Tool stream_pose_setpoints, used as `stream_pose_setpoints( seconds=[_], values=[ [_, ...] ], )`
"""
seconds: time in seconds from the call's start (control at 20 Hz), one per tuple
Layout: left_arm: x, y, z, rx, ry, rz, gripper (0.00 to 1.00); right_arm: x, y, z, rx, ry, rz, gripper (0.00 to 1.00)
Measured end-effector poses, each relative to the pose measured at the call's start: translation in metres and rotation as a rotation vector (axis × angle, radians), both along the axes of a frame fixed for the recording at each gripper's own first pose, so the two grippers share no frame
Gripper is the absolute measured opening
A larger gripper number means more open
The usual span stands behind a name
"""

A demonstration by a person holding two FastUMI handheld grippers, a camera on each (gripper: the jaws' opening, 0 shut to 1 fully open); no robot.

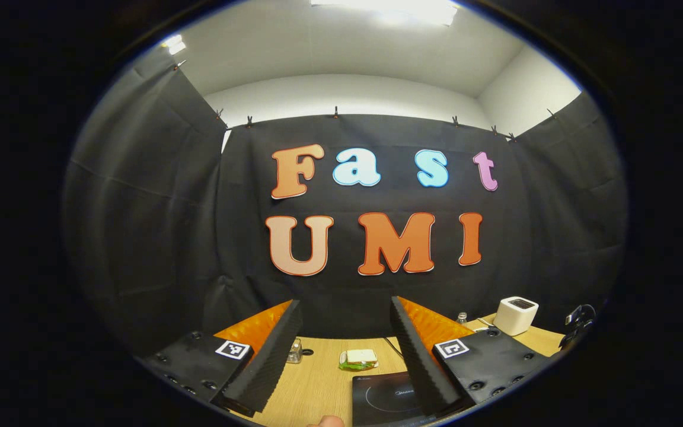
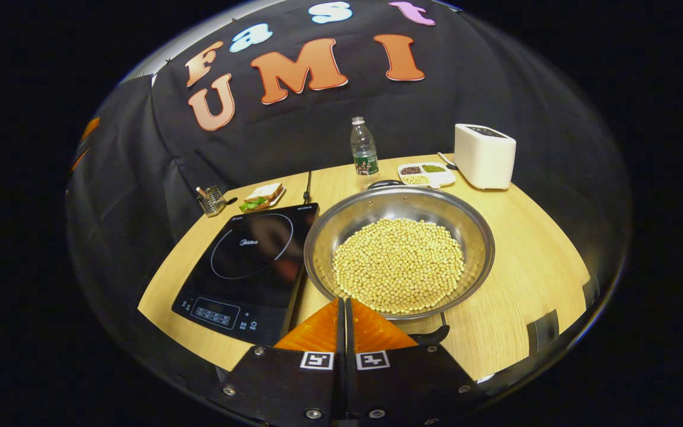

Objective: First push the handle of the pot to place it horizontally, then grasp the pot with both hands and set it on the induction cooktop.

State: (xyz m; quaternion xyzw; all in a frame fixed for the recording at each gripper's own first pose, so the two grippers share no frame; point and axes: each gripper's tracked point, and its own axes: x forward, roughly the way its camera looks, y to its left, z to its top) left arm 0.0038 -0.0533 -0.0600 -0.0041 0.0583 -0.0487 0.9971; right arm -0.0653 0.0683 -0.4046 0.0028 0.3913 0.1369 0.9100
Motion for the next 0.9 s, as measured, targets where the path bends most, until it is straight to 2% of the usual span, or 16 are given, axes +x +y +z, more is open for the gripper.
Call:
stream_pose_setpoints(
  seconds=[0.2,0.4,0.6,0.9],
  values=[
    [0.005,0.004,-0.004,0.013,0.006,0.024,0.98,-0.001,-0.006,-0.023,-0.007,0.053,-0.02,0.0],
    [0.01,0.001,-0.012,-0.005,0.027,0.021,0.98,-0.002,-0.001,-0.027,0.013,0.06,-0.019,0.0],
    [0.013,0.0,-0.018,-0.007,0.038,0.026,0.98,-0.008,0.013,-0.034,0.021,0.083,0.015,0.0],
    [0.014,0.002,-0.019,-0.009,0.048,0.029,0.96,-0.005,0.004,-0.039,0.062,0.109,-0.029,0.0]
  ],
)
